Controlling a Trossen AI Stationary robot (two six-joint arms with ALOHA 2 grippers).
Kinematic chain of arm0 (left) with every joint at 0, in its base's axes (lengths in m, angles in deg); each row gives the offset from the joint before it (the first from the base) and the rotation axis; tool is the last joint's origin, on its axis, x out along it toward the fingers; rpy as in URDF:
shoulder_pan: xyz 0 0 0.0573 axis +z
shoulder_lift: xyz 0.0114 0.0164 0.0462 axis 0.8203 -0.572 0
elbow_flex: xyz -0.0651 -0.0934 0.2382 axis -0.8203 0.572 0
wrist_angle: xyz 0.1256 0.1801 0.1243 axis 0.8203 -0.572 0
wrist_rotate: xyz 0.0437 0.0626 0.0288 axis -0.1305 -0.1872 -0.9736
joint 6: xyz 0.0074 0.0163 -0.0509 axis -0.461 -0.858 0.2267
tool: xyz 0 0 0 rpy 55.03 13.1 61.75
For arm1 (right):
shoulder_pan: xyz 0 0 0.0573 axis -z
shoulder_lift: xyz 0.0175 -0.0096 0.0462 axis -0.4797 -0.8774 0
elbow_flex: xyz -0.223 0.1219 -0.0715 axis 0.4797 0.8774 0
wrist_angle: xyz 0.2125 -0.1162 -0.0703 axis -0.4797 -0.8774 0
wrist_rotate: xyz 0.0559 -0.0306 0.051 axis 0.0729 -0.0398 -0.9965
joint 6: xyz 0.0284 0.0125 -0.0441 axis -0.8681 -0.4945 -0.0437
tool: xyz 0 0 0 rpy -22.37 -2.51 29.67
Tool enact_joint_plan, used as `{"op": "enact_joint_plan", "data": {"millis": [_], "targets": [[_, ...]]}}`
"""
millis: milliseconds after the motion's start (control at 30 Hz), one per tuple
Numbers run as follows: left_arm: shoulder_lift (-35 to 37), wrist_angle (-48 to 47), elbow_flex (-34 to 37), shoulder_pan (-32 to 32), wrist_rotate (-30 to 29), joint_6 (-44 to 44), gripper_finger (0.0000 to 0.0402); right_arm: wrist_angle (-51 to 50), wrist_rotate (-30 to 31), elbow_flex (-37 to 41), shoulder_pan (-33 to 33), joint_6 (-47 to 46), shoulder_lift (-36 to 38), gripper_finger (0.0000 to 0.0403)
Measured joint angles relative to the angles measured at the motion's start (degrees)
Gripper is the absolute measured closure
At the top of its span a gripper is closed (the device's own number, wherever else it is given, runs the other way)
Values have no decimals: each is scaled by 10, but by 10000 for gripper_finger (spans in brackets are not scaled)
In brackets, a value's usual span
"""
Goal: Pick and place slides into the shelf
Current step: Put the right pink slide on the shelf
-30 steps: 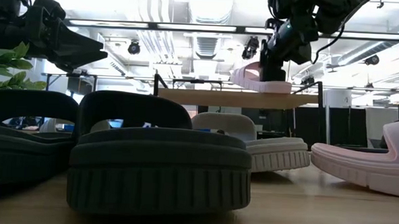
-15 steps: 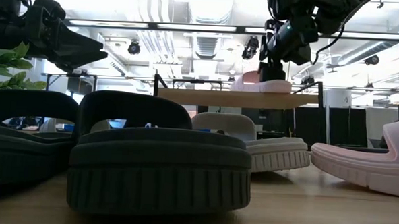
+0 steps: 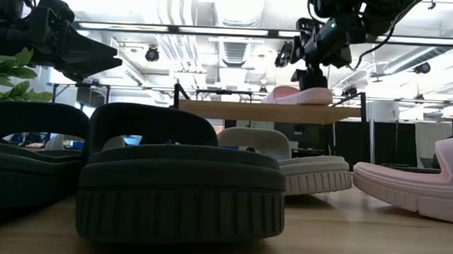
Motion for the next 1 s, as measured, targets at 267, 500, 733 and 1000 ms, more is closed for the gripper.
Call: {"op": "enact_joint_plan", "data": {"millis": [267, 500, 733, 1000], "targets": [[0, 0, 0, 0, 0, 0, 178, 2, 0, 0, 0, 107, 30, 177], [0, 0, 0, 0, 0, 0, 178, 3, -81, 0, -2, 205, 47, 177], [0, 0, 0, 0, 0, 0, 178, -9, -313, -1, -1, 577, 70, 177], [0, 0, 0, 0, 0, 0, 178, -195, -422, -29, -14, 789, 137, 179]]}}
